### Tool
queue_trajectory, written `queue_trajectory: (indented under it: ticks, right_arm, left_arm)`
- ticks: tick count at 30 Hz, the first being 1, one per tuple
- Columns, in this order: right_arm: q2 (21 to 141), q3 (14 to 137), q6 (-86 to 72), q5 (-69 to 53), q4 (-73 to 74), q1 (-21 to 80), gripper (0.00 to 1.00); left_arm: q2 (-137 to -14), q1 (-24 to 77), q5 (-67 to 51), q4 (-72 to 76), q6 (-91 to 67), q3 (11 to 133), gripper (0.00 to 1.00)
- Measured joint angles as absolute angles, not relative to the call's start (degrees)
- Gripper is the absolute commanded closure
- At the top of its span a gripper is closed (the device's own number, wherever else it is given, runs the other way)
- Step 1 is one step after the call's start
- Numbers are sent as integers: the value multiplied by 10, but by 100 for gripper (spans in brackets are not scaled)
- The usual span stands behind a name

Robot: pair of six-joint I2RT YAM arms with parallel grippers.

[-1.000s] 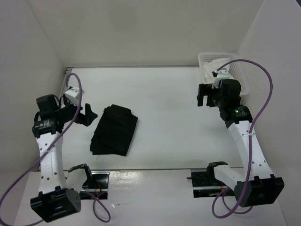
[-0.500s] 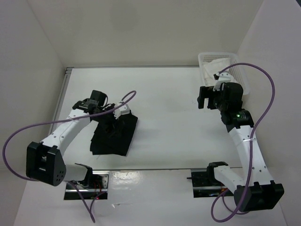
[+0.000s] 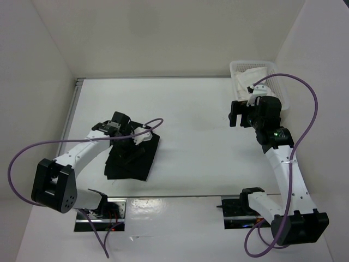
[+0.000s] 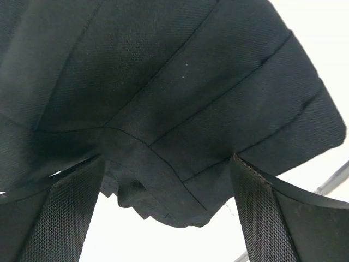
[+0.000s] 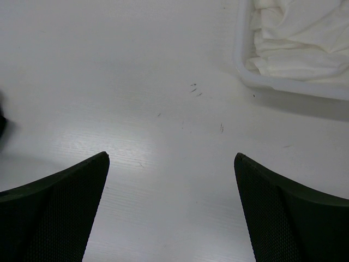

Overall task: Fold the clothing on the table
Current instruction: Fold the skirt

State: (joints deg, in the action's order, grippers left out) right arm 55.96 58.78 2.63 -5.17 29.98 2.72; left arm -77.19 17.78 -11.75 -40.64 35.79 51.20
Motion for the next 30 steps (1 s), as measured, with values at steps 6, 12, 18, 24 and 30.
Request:
queue_trajectory:
  ticks: [6,12,18,24,30]
  right_arm:
    - [559,588,26,-52,300,27,1]
    - [557,585,29,-54,300,27,1]
    - [556,585,30,-55,300,27,1]
    - [551,585,30,-55,300,27,1]
    - [550,585,35,-55,300,27,1]
  left_arm:
    - [-838,180,-108,-370,359,495,0]
    - [-893,199,-100,-353,356,508,0]
    - [-939,244,-99,-345,342,553,0]
    - [-981,299,-105,-333,328,601,0]
    - [-1032,355,-115,-325,310,667,0]
